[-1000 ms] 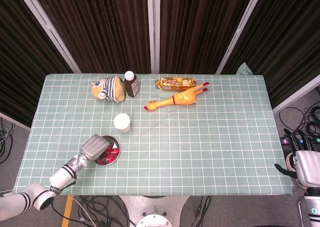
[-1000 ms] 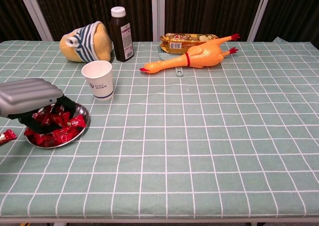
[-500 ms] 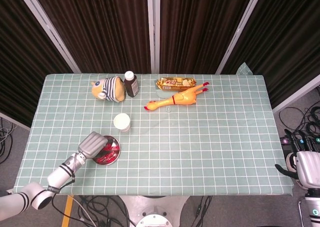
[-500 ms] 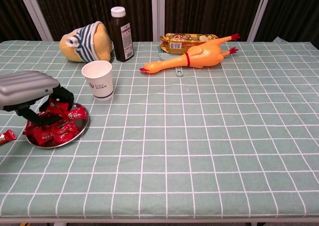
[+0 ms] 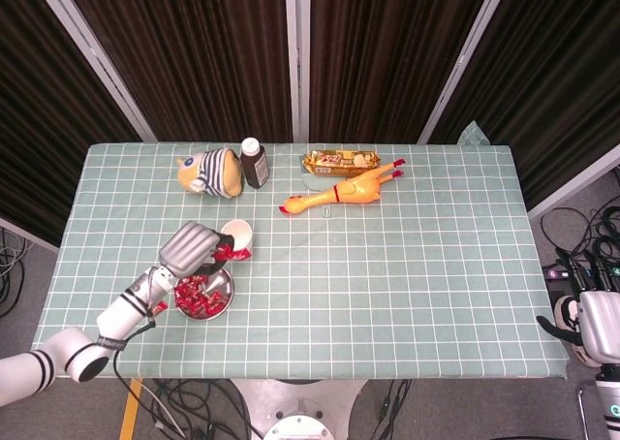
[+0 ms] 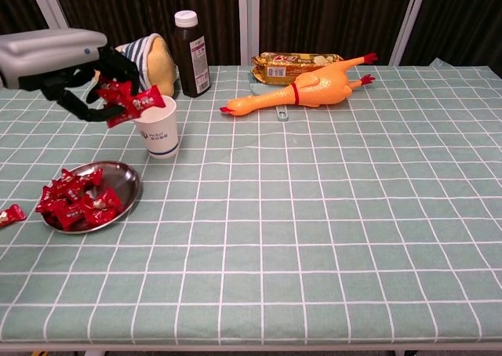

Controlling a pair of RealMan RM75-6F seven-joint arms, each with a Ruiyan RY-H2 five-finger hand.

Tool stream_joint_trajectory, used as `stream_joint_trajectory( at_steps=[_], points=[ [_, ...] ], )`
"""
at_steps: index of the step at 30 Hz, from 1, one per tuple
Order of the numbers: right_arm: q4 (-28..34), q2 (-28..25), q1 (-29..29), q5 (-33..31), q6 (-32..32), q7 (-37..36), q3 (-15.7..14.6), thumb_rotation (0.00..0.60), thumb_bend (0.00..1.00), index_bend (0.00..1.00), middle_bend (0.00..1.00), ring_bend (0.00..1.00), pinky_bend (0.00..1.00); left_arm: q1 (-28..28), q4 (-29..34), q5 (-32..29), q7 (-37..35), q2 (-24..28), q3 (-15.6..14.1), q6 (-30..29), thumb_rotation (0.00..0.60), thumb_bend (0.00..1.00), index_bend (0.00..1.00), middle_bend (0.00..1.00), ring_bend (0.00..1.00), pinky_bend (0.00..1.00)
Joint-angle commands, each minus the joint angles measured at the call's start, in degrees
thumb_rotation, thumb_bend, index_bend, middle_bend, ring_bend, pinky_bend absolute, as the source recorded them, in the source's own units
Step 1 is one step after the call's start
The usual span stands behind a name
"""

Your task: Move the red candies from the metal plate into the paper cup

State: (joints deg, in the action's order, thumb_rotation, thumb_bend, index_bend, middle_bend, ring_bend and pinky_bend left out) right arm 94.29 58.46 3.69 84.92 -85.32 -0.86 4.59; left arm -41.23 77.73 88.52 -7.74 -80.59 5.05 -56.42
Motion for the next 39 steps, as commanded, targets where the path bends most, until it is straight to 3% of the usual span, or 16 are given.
stream_joint_trajectory(
  at_steps=[1,7,13,32,39],
  points=[
    [0.0,0.0,-0.1,-0.1,0.0,-0.1,0.0,0.600,0.01,0.06,0.22,0.04,0.14,-2.7,-0.1,-1.8,-1.3,-0.5,2.2,2.8,0.600,0.51,0.67,0.73,0.70,0.92],
    [-0.1,-0.3,-0.4,-0.5,-0.2,-0.4,0.1,0.600,0.02,0.06,0.22,0.04,0.14,-6.7,-3.5,-4.8,-1.7,-3.0,4.5,7.5,0.600,0.51,0.67,0.73,0.70,0.92],
    [-0.4,-0.3,-0.5,-1.2,0.0,-0.8,0.2,0.600,0.01,0.06,0.22,0.04,0.14,-8.3,-7.8,-7.1,-0.2,-5.0,4.2,10.4,0.600,0.51,0.67,0.73,0.70,0.92],
    [-0.6,-0.3,-0.2,-1.7,0.9,-1.2,0.4,0.600,0.01,0.06,0.22,0.04,0.16,-8.0,-12.5,-8.7,0.2,-7.7,2.8,9.7,0.600,0.51,0.66,0.71,0.66,0.87],
    [-0.8,-0.3,-0.1,-1.7,1.2,-1.5,0.3,0.600,0.01,0.06,0.22,0.04,0.17,-7.8,-12.1,-9.6,1.1,-7.9,2.7,9.7,0.600,0.51,0.64,0.67,0.58,0.80]
  ],
)
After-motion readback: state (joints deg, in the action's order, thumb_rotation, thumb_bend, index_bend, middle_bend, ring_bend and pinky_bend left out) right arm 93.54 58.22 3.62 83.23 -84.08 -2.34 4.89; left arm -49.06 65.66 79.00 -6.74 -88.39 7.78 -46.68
